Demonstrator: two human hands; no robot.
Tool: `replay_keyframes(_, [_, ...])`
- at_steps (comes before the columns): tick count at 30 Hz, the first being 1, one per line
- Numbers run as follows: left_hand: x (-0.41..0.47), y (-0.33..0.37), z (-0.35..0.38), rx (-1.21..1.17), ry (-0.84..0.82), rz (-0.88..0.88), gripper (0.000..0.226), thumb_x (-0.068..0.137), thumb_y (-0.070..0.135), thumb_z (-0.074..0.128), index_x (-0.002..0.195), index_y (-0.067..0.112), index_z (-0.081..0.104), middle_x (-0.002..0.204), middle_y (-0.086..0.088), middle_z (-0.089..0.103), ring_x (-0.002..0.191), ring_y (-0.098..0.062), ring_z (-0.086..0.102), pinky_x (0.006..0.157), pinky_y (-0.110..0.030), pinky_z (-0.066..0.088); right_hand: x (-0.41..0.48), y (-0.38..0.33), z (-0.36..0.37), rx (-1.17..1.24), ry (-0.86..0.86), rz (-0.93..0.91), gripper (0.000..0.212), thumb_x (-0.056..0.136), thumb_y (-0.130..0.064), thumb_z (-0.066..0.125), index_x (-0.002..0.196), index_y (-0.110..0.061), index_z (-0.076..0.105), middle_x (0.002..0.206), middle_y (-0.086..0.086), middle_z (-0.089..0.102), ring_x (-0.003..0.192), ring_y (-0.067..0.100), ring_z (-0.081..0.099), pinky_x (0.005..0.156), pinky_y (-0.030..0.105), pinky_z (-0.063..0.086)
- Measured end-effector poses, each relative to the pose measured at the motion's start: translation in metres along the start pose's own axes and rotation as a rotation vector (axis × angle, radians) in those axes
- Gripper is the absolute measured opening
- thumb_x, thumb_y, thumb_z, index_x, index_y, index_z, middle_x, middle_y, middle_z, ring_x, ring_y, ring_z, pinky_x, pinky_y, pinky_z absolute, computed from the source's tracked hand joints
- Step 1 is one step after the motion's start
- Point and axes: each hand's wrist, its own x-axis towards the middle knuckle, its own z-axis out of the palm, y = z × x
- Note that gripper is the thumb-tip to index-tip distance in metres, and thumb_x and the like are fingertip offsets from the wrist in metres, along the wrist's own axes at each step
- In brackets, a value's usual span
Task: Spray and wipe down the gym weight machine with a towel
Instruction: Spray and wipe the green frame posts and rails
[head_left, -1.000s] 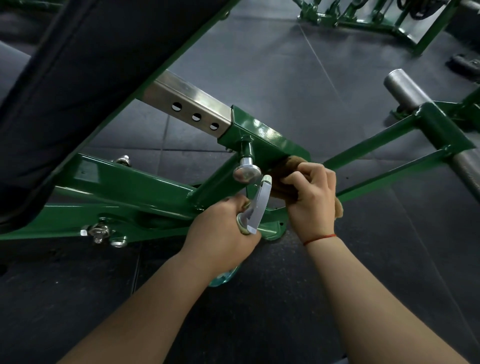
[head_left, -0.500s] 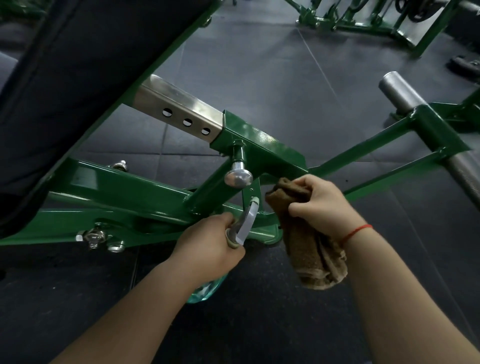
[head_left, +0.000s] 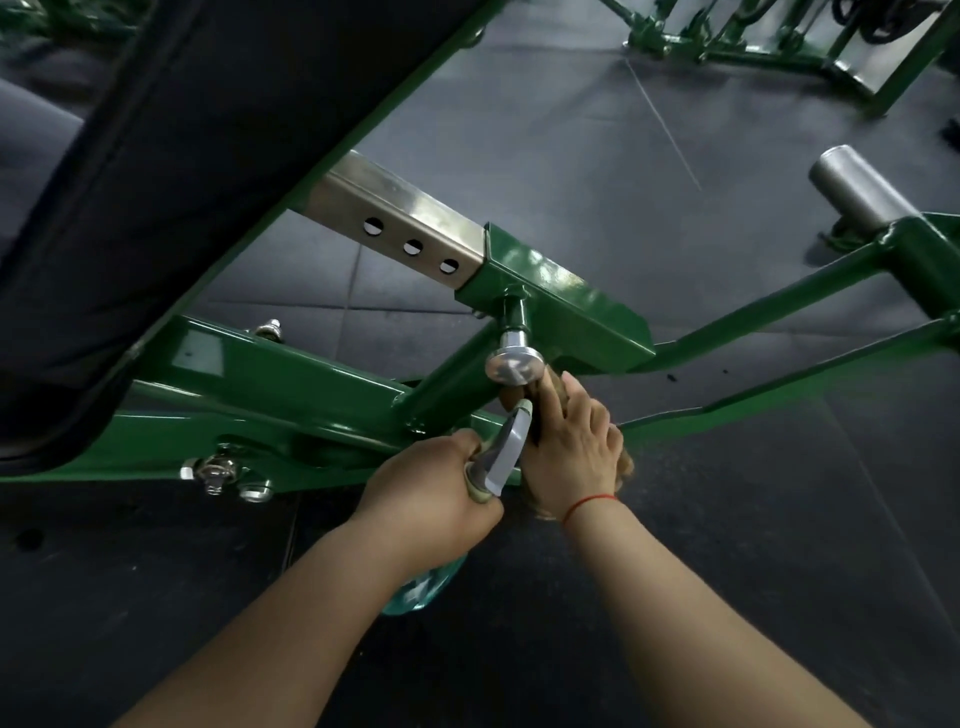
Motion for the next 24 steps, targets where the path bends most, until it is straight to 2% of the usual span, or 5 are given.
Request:
replay_keyframes(5, [0.006,0.0,-0.001,-0.043,0.013,0.004,0.013,0.089,0.034,0.063,0.094,0.032,0.051,0.081,0.007,0.061,0.073,-0.011,0.059,0.06,-0.029,0.045,0.024,-0.006,-0.01,-0.033,0.067,0.009,0.04,0.1,-0.031,0.046,0.14,-0.034,0.042,0.121,0.008,0.052,0.115,0.035,0.048,0.095,0.046,0.039])
replay_keyframes(13, [0.006,-0.004,-0.001,-0.098,0.026,0.015,0.013,0.089,0.032,0.063,0.097,0.034,0.052,0.083,0.005,0.064,0.074,-0.014,0.062,0.063,-0.031,0.049,0.057,-0.024,-0.039,-0.108,-0.042,0.135,0.022,0.099,-0.017,0.048,0.111,-0.008,0.063,0.117,0.013,0.066,0.114,0.038,0.059,0.095,0.041,0.046])
replay_keyframes(18, [0.004,-0.011,0.001,-0.148,0.046,0.019,0.018,0.088,0.03,0.064,0.08,0.032,0.047,0.066,0.008,0.054,0.059,-0.011,0.052,0.056,-0.026,0.04,0.067,-0.035,-0.052,-0.033,-0.293,0.177,0.029,0.106,-0.018,0.043,0.124,-0.005,0.063,0.119,0.011,0.064,0.087,0.022,0.059,0.05,0.016,0.042])
replay_keyframes(21, [0.004,-0.016,0.003,-0.177,0.043,-0.008,0.015,0.088,0.03,0.064,0.083,0.031,0.05,0.063,0.008,0.052,0.057,-0.014,0.049,0.057,-0.028,0.041,0.069,-0.031,-0.047,-0.044,-0.21,0.158,0.027,0.104,-0.027,0.047,0.081,-0.014,0.055,0.116,0.011,0.066,0.106,0.031,0.061,0.086,0.029,0.051])
replay_keyframes(24, [0.006,-0.016,0.004,-0.146,0.04,-0.022,0.013,0.088,0.031,0.064,0.086,0.03,0.051,0.071,0.007,0.056,0.063,-0.016,0.052,0.061,-0.03,0.044,0.066,-0.024,-0.045,-0.011,-0.136,0.085,0.023,0.102,-0.03,0.048,0.088,-0.012,0.055,0.108,0.013,0.068,0.105,0.037,0.063,0.095,0.042,0.051])
